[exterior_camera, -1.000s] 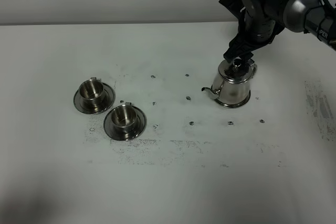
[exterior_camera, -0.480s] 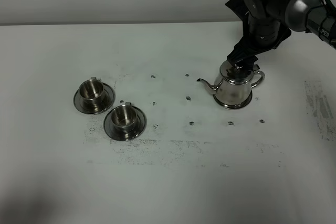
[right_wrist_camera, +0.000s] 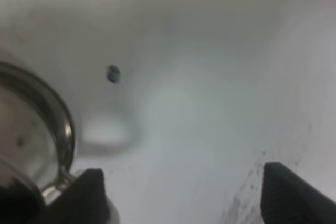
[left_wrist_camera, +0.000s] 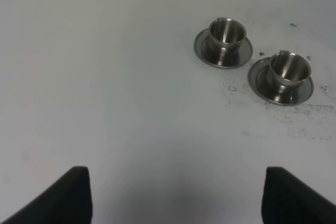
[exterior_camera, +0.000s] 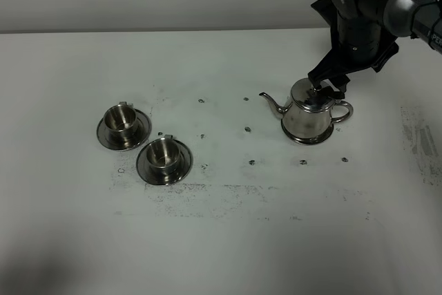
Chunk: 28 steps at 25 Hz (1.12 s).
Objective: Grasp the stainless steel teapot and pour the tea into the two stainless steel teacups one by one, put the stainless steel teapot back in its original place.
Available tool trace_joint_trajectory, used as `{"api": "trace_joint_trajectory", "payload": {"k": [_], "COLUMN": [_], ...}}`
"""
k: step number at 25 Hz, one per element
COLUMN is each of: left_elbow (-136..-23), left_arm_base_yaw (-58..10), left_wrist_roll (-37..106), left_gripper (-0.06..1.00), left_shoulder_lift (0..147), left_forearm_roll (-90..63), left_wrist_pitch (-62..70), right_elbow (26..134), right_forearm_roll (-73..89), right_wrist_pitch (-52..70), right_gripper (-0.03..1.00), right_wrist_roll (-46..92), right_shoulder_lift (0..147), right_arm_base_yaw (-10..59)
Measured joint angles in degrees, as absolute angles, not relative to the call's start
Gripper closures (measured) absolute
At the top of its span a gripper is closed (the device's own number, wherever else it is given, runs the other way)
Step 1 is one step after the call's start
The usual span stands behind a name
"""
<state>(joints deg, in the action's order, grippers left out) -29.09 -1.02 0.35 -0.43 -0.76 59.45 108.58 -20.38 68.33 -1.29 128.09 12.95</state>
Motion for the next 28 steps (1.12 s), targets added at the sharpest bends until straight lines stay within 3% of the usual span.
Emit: {"api": "trace_joint_trajectory", "payload": {"k": [22,28], "left_elbow": [-29.09,-29.09], "left_arm_base_yaw": [-1.02,-1.02], "left_wrist_roll": [0.35,0.35], "left_gripper": [0.3,0.3], "left_shoulder_lift": [-0.43,-0.43], "left_forearm_roll": [-0.76,-0.76], "left_wrist_pitch": [59.45,59.45], "right_elbow": [108.41,100.43], "right_forearm_roll": [-17.42,-17.42], "right_wrist_pitch": [69.61,68.67], "right_gripper": [0.38,0.41], "right_wrist_roll": [-2.56,-3.2], "right_shoulder_lift": [126.65,118.87], "right_arm_base_yaw": [10.74,10.61]}}
